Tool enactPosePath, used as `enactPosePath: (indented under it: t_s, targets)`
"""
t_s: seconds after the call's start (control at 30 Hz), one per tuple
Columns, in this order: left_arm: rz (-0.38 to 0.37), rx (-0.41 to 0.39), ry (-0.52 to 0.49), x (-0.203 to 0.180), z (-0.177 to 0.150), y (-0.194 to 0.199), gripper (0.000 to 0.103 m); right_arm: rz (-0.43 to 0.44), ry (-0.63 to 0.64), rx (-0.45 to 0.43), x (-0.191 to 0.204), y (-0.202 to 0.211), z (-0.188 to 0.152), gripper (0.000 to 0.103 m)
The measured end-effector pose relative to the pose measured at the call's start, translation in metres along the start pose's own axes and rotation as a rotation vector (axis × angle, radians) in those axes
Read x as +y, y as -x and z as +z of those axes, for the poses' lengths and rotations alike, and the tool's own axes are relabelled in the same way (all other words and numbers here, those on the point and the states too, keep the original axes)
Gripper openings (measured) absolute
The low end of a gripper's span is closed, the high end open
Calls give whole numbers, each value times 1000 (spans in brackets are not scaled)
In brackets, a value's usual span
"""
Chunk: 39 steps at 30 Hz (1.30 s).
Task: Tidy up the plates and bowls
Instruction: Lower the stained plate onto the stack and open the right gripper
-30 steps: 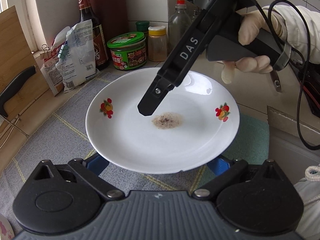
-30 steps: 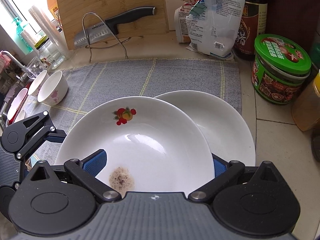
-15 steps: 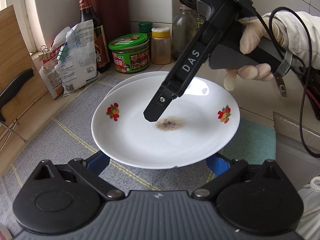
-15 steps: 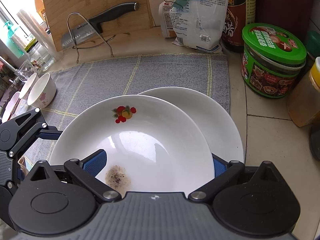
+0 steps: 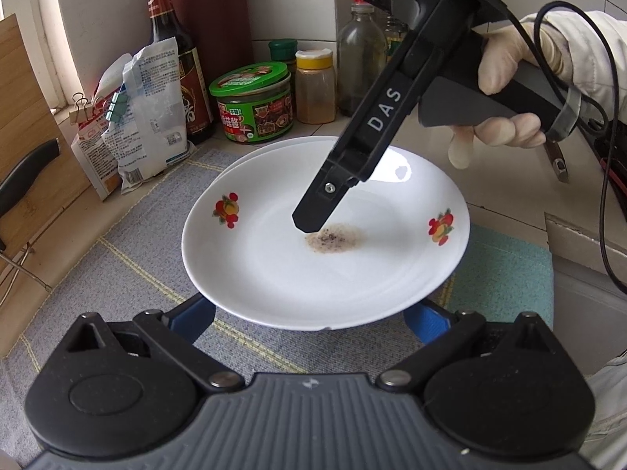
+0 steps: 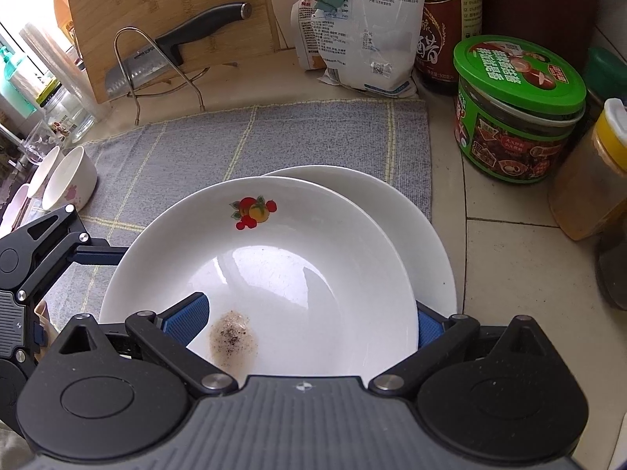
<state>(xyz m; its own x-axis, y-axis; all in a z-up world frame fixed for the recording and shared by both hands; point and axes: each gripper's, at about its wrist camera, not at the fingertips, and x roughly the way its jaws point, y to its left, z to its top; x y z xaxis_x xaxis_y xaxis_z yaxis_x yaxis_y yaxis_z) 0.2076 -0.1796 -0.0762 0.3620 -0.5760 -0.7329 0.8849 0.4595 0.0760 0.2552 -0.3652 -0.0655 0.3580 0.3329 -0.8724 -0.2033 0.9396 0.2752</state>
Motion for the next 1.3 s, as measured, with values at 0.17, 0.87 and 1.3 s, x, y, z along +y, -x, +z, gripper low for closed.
enactPosePath:
  t_s: [0.17, 0.87, 1.3]
  targets:
    - [8, -2, -5, 1, 0, -1, 102, -17, 3, 1, 1, 3, 0, 103]
    - [9, -6, -13, 3, 1, -7, 102, -59, 1, -3, 5, 18, -9, 103]
    - [-5, -30, -36, 0, 4, -7, 102, -104, -7, 1, 10, 28, -13, 103]
